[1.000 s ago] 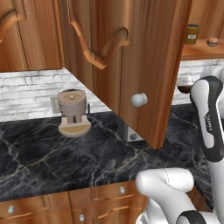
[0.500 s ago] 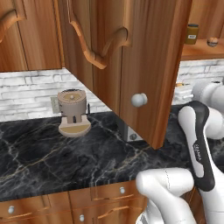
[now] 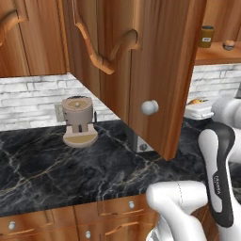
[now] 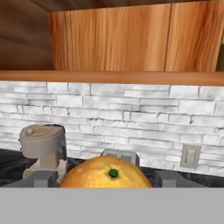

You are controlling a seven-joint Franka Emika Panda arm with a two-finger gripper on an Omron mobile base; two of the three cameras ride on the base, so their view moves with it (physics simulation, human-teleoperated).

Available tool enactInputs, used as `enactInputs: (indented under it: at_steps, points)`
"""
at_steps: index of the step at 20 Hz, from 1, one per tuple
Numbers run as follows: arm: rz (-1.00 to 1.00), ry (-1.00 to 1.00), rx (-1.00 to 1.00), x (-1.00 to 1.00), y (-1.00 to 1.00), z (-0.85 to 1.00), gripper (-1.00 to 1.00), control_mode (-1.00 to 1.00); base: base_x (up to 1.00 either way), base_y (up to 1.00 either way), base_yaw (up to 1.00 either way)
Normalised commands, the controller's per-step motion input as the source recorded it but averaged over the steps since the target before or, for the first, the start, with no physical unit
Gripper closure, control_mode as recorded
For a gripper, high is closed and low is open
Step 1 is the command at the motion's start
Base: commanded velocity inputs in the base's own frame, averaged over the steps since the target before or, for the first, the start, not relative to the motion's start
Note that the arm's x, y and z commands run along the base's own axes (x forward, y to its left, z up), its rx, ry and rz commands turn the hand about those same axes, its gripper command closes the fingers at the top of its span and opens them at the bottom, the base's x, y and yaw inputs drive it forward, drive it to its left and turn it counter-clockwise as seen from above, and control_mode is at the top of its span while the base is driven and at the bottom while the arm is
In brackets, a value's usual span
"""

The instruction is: Open the cabinet. Pick the orange and tangerine from the cabinet and place them into the bowl. Then close the cabinet.

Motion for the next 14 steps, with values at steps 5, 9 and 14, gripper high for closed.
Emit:
enactInputs:
  at_steps: [5, 9, 14]
  points:
    - [-0.02, -0.18, 0.00, -0.07, 0.00, 0.33, 1.00, -1.00, 0.00, 0.00, 0.00]
    - [-0.01, -0.17, 0.00, -0.10, 0.00, 0.31, 1.00, -1.00, 0.00, 0.00, 0.00]
    - [0.00, 0.00, 0.00, 0.00, 0.00, 0.00, 1.00, -1.00, 0.00, 0.00, 0.00]
